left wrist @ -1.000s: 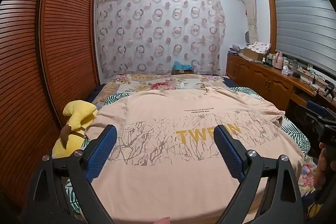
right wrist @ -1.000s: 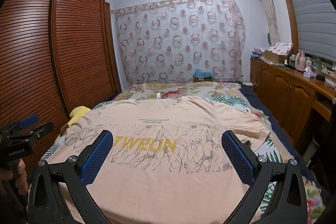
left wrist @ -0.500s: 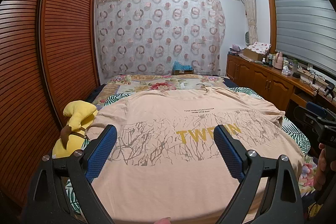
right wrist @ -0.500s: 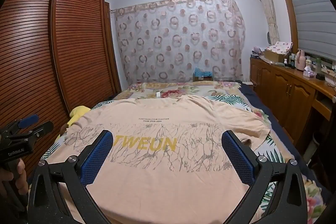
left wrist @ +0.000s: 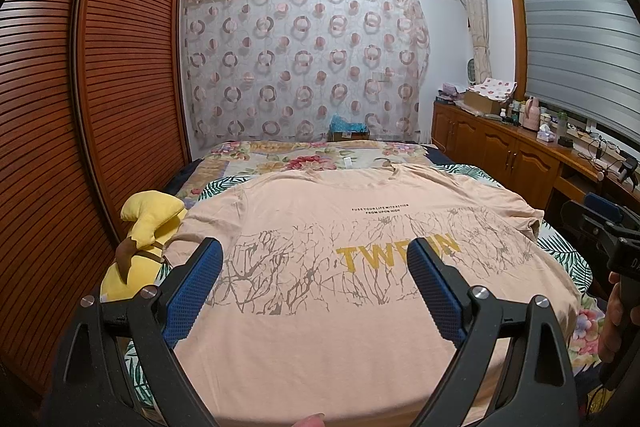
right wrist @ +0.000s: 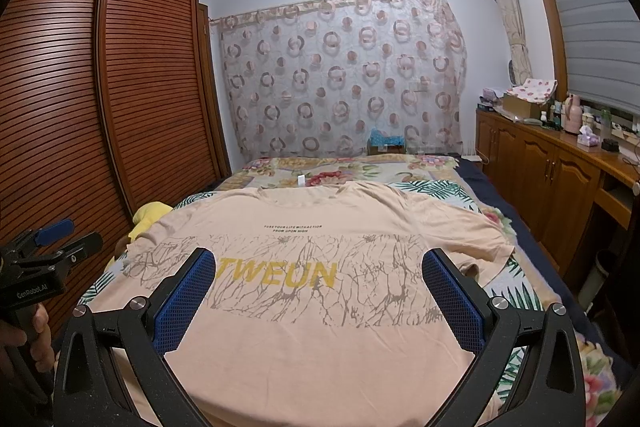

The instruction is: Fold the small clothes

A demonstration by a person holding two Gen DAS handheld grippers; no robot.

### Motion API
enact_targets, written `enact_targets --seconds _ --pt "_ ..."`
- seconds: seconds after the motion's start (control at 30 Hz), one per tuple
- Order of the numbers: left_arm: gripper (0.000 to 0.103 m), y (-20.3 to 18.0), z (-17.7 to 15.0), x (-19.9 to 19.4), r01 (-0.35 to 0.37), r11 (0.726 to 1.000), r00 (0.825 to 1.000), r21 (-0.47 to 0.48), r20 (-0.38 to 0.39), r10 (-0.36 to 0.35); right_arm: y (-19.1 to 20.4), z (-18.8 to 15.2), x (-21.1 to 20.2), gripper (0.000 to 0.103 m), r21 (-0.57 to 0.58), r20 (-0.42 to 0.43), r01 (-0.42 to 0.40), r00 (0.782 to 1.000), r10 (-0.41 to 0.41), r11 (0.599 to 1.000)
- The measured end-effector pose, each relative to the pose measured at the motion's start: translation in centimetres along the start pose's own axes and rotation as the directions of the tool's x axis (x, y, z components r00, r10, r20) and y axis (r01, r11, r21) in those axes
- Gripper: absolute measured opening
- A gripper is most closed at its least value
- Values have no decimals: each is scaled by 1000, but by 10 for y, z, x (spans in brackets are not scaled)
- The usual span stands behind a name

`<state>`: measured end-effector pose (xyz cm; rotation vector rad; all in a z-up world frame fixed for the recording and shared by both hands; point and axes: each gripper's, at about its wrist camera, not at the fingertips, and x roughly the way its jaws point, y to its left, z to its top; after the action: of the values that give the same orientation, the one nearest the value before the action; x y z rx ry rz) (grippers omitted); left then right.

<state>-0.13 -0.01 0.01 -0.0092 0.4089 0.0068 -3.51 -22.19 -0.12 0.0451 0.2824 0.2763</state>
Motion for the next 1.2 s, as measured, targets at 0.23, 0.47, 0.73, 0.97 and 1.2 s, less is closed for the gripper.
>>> enact_targets --seconds 0.23,0.47,0.73,0.97,1.2 --pt "94 0 0 0 -1 1000 1000 0 -3 1 -1 -1 -1 103 1 1 1 1000 -1 1000" --pt "94 0 0 0 1 1000 1000 1 -2 -1 -1 -2 0 103 2 0 3 1000 -3 1000" --pt "94 0 0 0 -1 1000 1000 2 -1 1 -2 -2 0 103 3 -1 1 1000 -1 1000" --pt "94 0 0 0 1 1000 1000 3 -2 -1 -1 -2 0 103 3 -2 2 1000 -2 1000" --pt "94 0 0 0 -1 1000 1000 3 -2 1 -2 -2 1 103 4 -3 2 1000 -2 1000"
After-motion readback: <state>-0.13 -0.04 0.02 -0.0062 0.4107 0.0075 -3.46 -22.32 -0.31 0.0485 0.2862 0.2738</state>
